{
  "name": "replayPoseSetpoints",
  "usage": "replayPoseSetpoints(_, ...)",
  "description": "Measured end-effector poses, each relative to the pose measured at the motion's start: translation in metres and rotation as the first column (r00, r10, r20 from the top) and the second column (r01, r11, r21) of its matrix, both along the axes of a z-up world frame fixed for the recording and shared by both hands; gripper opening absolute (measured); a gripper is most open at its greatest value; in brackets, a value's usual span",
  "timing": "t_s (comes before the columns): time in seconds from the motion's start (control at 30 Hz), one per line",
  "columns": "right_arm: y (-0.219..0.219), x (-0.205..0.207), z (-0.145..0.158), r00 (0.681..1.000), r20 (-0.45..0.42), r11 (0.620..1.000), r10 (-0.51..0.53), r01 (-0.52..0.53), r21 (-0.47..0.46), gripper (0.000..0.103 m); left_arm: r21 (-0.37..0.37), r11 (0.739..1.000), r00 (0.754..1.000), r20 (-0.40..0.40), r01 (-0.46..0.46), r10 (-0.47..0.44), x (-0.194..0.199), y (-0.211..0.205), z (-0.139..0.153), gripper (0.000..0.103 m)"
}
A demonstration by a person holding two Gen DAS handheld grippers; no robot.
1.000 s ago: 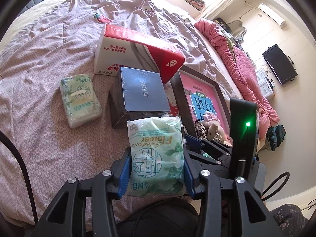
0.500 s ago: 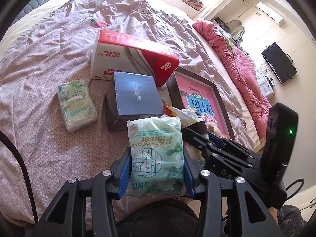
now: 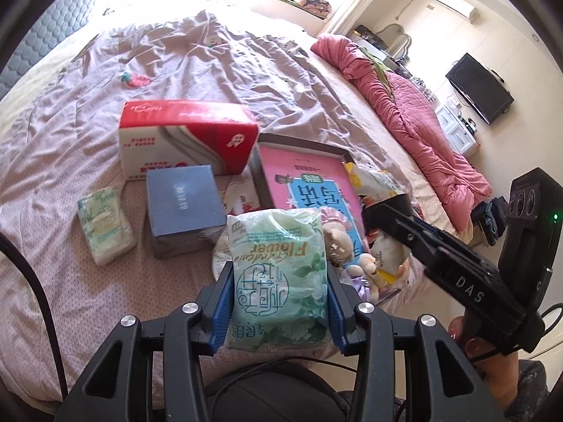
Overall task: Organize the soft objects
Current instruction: 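Lift both packages and carry them toward the pink tray, then lower the Flower package and snack packet into the tray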
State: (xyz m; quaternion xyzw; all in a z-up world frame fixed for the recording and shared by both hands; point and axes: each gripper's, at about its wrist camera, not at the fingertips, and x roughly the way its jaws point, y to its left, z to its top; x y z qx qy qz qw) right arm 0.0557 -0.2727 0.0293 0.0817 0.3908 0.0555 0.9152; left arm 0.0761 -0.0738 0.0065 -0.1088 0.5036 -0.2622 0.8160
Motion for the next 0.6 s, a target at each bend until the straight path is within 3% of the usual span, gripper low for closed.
replayPoseSetpoints(0.33, -0.050, -0.031, 0.030, 0.993, 0.076, 0.996, -0.092, 0.092, 0.011, 0.034, 0.020, 0.997, 0.996, 0.054, 0.070, -0.071, -0.014, -0.040, 0.025, 0.046)
replayPoseSetpoints(0.6, -0.076, -0.046, 0.032, 0.985, 0.092, 0.990, -0.143, 0.141, 0.023, 0.034, 0.047, 0.989, 0.988, 0.059, 0.137, -0.140, -0.023, -0.074, 0.027, 0.046)
